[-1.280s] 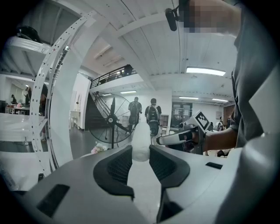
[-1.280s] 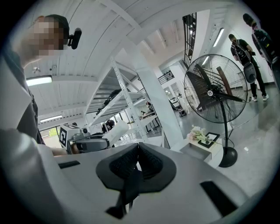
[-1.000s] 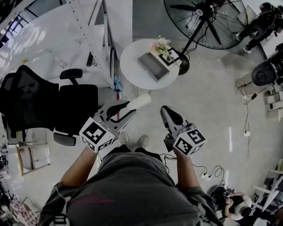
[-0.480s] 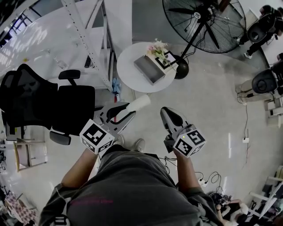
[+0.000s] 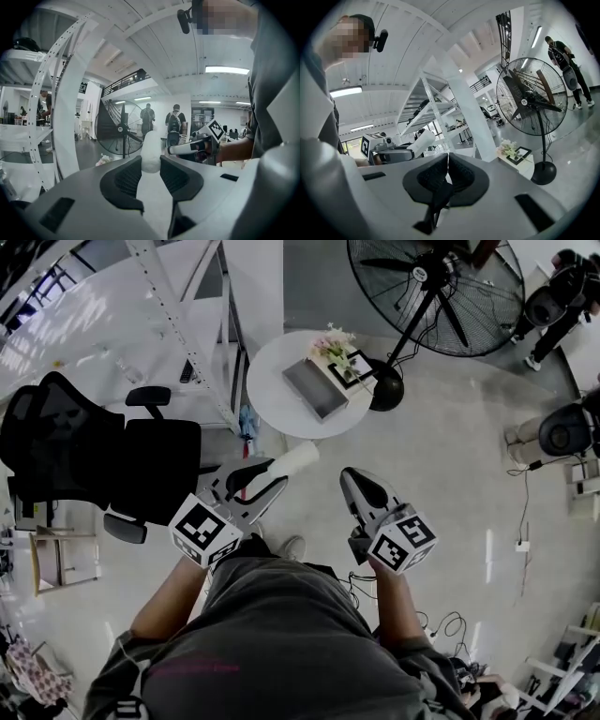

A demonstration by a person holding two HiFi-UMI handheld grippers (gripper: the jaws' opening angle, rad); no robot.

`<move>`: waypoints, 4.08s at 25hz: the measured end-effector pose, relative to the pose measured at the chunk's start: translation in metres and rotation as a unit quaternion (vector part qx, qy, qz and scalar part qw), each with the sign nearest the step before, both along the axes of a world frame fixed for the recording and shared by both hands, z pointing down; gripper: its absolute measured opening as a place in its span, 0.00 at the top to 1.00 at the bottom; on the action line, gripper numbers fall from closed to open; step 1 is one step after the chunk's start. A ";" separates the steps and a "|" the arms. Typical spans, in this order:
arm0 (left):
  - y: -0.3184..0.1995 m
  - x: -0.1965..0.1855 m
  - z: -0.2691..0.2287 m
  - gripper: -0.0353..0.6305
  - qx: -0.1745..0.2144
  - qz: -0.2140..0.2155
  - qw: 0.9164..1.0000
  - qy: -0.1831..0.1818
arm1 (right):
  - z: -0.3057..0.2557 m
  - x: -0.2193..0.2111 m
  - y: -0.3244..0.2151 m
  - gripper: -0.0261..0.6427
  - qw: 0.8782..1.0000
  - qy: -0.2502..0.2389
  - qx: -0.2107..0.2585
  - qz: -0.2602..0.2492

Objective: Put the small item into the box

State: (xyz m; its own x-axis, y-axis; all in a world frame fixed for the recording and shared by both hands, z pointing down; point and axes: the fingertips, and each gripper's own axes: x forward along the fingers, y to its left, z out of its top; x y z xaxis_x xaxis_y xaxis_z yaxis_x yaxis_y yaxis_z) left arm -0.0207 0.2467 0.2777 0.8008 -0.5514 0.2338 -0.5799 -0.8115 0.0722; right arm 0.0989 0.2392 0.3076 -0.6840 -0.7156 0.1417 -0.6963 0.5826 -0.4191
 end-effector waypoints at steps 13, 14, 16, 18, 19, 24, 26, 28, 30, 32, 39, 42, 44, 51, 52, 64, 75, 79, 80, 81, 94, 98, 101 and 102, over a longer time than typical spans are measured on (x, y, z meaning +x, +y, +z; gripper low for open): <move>-0.037 -0.009 0.019 0.75 -0.018 -0.007 1.000 0.003 | 0.014 -0.006 -0.037 0.93 1.000 0.007 -0.014 -0.005; -0.042 -0.011 0.021 0.75 -0.019 -0.006 1.000 0.004 | 0.016 -0.007 -0.042 0.93 1.000 0.009 -0.015 -0.005; -0.055 -0.012 0.024 0.75 -0.022 -0.003 1.000 0.006 | 0.019 -0.008 -0.053 0.93 1.000 0.012 -0.018 -0.002; -0.069 -0.014 0.028 0.75 -0.024 0.002 1.000 0.007 | 0.021 -0.010 -0.066 0.93 1.000 0.014 -0.021 0.002; -0.077 -0.015 0.030 0.75 -0.025 0.005 1.000 0.007 | 0.023 -0.012 -0.073 0.93 1.000 0.014 -0.021 0.005; -0.122 -0.023 0.036 0.75 -0.031 0.016 0.999 0.010 | 0.029 -0.022 -0.114 0.93 0.999 0.016 -0.029 0.016; -0.139 -0.026 0.039 0.75 -0.036 0.021 0.999 0.009 | 0.030 -0.027 -0.130 0.93 0.999 0.017 -0.031 0.019; -0.157 -0.029 0.042 0.75 -0.041 0.026 0.999 0.009 | 0.031 -0.032 -0.145 0.93 0.999 0.017 -0.034 0.024; -0.174 -0.033 0.044 0.75 -0.044 0.033 0.998 0.010 | 0.033 -0.036 -0.160 0.93 0.999 0.019 -0.038 0.029; -0.192 -0.037 0.047 0.75 -0.047 0.040 0.998 0.010 | 0.035 -0.040 -0.175 0.93 0.998 0.022 -0.042 0.034; -0.245 -0.057 0.055 0.75 -0.054 0.059 0.997 0.016 | 0.043 -0.055 -0.220 0.93 0.997 0.028 -0.055 0.056; -0.265 -0.067 0.060 0.75 -0.056 0.066 0.996 0.017 | 0.047 -0.065 -0.238 0.93 0.996 0.033 -0.057 0.062; -0.277 -0.071 0.064 0.75 -0.056 0.071 0.996 0.017 | 0.050 -0.068 -0.250 0.93 0.996 0.034 -0.057 0.068; -0.309 -0.081 0.067 0.75 -0.059 0.081 0.995 0.017 | 0.052 -0.075 -0.276 0.93 0.994 0.037 -0.064 0.083; -0.312 -0.082 0.067 0.75 -0.060 0.081 0.995 0.017 | 0.052 -0.075 -0.279 0.93 0.994 0.037 -0.064 0.084; -0.334 -0.070 0.089 0.75 -0.075 0.079 0.994 0.002 | 0.070 -0.055 -0.304 0.93 0.992 0.034 -0.077 0.097; -0.354 -0.028 0.117 0.75 -0.096 0.052 0.994 -0.023 | 0.090 -0.020 -0.337 0.93 0.994 0.024 -0.089 0.059; -0.361 -0.009 0.143 0.75 -0.117 0.049 0.991 -0.043 | 0.099 -0.002 -0.348 0.93 0.994 0.018 -0.098 0.049; -0.363 -0.005 0.151 0.75 -0.123 0.050 0.990 -0.050 | 0.102 0.003 -0.351 0.93 0.994 0.017 -0.100 0.047; -0.365 -0.001 0.160 0.75 -0.128 0.050 0.989 -0.057 | 0.106 0.007 -0.353 0.93 0.993 0.017 -0.103 0.046; -0.374 0.045 0.257 0.75 -0.180 0.076 0.973 -0.124 | 0.166 0.046 -0.368 0.93 0.988 0.002 -0.152 0.039; -0.379 0.053 0.285 0.75 -0.185 0.088 0.967 -0.150 | 0.179 0.052 -0.370 0.93 0.986 0.002 -0.164 0.039; -0.380 0.058 0.307 0.75 -0.185 0.104 0.961 -0.179 | 0.191 0.058 -0.369 0.93 0.984 0.003 -0.176 0.038; -0.379 0.060 0.314 0.75 -0.186 0.111 0.958 -0.189 | 0.195 0.059 -0.368 0.93 0.983 0.002 -0.180 0.039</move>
